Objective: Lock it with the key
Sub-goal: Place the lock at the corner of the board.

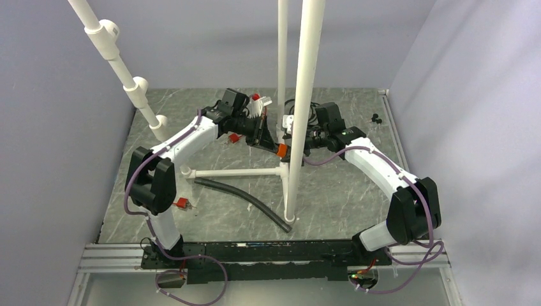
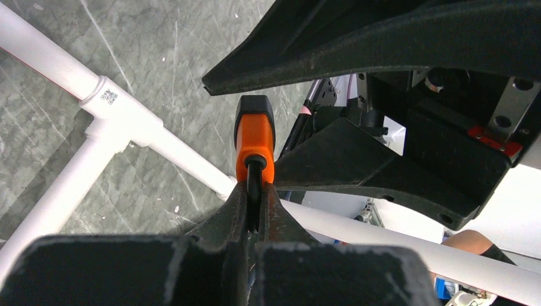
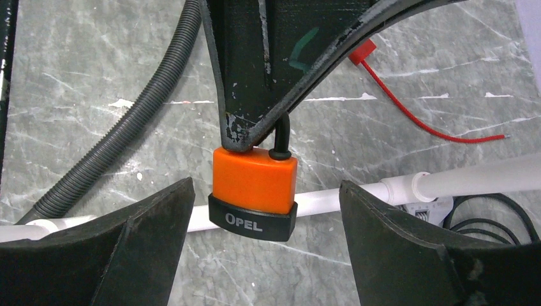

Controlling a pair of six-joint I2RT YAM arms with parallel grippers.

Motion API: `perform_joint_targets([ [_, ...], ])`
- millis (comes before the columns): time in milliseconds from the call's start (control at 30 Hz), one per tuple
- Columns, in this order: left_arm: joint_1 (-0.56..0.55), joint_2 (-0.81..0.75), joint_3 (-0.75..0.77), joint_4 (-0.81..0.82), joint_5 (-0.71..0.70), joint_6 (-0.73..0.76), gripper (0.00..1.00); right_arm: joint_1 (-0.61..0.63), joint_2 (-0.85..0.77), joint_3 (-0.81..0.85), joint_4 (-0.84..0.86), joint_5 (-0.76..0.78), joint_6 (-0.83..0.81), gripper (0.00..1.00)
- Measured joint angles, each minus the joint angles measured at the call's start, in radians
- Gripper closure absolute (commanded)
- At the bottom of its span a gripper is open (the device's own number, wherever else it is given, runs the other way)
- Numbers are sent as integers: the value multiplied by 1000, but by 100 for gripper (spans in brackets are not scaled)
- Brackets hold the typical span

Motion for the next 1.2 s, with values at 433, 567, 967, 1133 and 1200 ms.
perform_joint_targets([
  [433, 0, 10, 0, 41, 23, -52, 100, 10, 0, -49, 51, 54, 0, 32],
  [567, 0, 10, 0, 49, 31, -54, 100, 10, 0, -55, 68, 60, 3, 49],
  [967, 5, 9, 0, 72, 66, -7, 24, -37, 0, -64, 66, 30, 45, 65],
  [1133, 26, 3, 0, 71, 70, 27, 12, -148, 5, -64, 64, -17, 99, 66],
  [1200, 40, -1, 1, 56, 70, 40, 10, -208, 18, -63, 64, -34, 129, 66],
])
